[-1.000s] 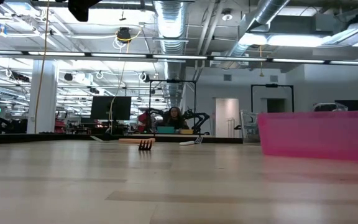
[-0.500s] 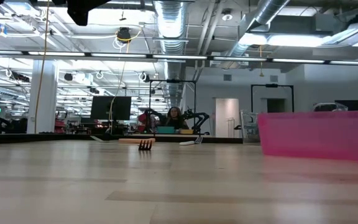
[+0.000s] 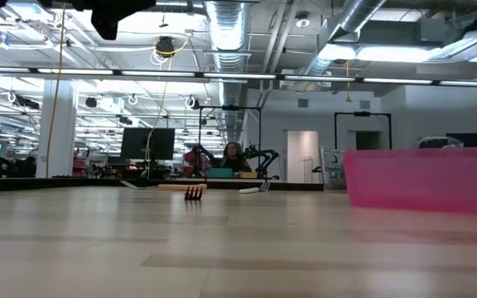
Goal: Sort silverware by color (type)
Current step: Put the orange fork into the red bin
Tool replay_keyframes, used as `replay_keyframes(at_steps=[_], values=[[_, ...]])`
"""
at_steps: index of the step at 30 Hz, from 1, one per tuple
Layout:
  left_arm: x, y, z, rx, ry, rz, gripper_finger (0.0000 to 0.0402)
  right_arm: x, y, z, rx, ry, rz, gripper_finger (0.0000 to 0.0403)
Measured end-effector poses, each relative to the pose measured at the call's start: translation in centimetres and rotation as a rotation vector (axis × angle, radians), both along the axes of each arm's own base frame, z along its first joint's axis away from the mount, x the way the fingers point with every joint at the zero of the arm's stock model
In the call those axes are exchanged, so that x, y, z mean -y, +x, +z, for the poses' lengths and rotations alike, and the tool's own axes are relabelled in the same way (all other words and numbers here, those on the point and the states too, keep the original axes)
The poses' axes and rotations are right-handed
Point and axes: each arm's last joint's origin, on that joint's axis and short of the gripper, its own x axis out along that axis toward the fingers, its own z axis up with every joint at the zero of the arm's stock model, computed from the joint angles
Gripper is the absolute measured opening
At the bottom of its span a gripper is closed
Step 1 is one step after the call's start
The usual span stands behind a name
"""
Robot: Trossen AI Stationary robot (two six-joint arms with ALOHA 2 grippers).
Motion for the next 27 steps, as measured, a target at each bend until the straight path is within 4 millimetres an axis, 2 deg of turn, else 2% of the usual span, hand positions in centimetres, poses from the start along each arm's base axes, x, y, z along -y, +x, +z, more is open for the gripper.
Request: replay_keyframes(at_steps=[5,14,18,27], values=[[-1.3,-0.2,0.7,-0.006,-0.063,0.002,0.0202,2.4,-0.1,1.3,0.023,-0.054,-0.025,0.0171],[-3.7,-1.0,3.7,-0.233,-0.105,0.112,0.0202,6.3,-0.2,3.0,0.039,-0.111,-0.081,0.0171],[-4.3,-1.1,3.8,-0.291,-0.128,0.109,0.0202,7.3,-0.2,3.5,0.046,-0.141,-0.086,0.0171],[-5.9,-1.7,2.0,-0.468,-0.263,0.138,0.0202,9.3,0.1,3.8,0.031,-0.148,-0.136,0.0171]])
